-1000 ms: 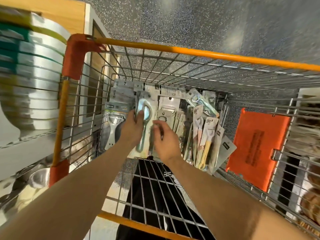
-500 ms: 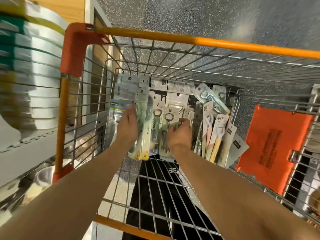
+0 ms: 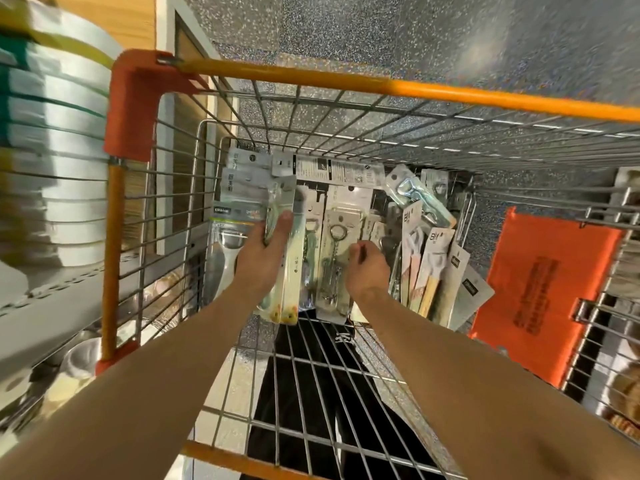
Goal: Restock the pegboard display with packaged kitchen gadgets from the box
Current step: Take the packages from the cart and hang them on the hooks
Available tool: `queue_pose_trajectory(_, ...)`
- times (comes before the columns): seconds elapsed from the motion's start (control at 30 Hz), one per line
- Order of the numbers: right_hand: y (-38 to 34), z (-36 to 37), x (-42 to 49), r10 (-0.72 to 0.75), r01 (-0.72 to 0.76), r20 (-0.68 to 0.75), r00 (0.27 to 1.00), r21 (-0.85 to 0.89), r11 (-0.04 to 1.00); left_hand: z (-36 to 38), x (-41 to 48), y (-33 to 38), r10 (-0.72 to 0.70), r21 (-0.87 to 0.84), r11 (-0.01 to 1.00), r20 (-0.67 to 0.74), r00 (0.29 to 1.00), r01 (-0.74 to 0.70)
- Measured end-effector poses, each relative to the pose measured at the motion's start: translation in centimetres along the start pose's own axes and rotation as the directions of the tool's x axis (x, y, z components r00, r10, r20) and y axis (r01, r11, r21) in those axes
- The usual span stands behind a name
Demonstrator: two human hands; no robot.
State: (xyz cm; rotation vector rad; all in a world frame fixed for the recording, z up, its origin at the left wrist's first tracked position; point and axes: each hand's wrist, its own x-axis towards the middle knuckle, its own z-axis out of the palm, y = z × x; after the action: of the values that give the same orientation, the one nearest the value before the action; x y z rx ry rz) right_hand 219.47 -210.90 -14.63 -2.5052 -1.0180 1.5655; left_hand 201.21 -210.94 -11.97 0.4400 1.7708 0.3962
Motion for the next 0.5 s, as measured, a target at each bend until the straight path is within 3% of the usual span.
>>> queue_pose_trajectory(0.27,-1.4,0.0,-0.1,-0.018,0.023,-0.149,0.989,0.035,0.999,0.2,0.1,0.2,-0.034,-0.013,0.999,0.033,0.999,0.034)
queue_pose_trajectory(0.5,-2.2,-0.3,-0.7,-0.026,0.027,-0.047,0.999,0.015,1.0,0.5,-0.8,0.7,-0.013,-0.114,0.993,0.107,0.994,0.026)
